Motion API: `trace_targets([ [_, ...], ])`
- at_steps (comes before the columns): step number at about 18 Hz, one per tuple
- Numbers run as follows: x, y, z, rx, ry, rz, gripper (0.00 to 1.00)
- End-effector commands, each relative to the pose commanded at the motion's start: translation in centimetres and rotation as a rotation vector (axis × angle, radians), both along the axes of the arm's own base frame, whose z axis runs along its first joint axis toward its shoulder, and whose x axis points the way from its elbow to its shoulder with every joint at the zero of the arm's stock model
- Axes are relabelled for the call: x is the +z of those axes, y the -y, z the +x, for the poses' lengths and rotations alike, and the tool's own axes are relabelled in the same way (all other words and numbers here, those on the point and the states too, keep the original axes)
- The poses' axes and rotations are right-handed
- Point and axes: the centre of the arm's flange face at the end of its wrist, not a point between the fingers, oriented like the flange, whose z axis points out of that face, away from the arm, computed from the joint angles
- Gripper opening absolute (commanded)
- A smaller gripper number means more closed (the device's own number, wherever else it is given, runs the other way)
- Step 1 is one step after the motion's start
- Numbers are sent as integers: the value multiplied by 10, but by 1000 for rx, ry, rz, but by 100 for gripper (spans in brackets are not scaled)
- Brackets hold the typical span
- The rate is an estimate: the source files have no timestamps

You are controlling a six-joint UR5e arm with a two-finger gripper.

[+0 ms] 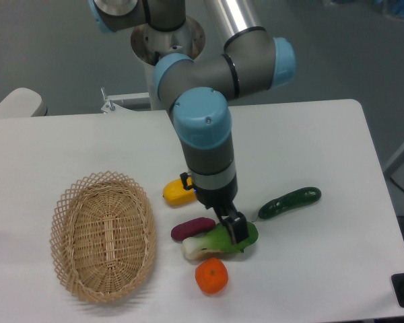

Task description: Place the cucumber on the table

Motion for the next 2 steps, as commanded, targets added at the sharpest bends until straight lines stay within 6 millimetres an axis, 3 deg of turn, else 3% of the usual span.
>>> trace_targets([
  [2,1,-2,4,-7,1,1,100],
])
